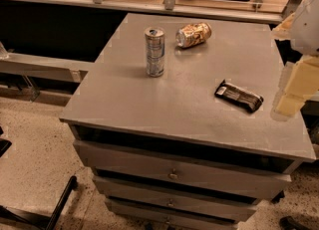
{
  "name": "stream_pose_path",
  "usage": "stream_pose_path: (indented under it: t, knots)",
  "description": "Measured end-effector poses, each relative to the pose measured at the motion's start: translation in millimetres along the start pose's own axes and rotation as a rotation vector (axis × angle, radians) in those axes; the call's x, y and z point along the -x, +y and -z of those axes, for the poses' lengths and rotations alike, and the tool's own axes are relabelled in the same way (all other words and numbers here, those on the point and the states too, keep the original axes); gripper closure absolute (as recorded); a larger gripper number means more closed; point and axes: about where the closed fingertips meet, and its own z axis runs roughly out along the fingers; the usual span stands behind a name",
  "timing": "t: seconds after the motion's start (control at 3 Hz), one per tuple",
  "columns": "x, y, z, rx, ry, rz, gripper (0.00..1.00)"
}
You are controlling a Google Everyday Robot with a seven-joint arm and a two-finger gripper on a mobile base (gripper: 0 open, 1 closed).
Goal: Pick redbull can
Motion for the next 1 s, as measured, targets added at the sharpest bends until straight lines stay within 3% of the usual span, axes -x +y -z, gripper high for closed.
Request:
stream_pose_path:
  t: [0.33, 0.67, 1.0]
  knots:
    - [0.1, 0.0, 0.0, 0.0, 0.0, 0.0, 0.0]
    - [24.1, -12.8, -6.3, -0.008, -0.089, 0.031, 0.0]
    - [79.2, -47.0, -17.0, -0.021, -0.273, 0.086, 0.0]
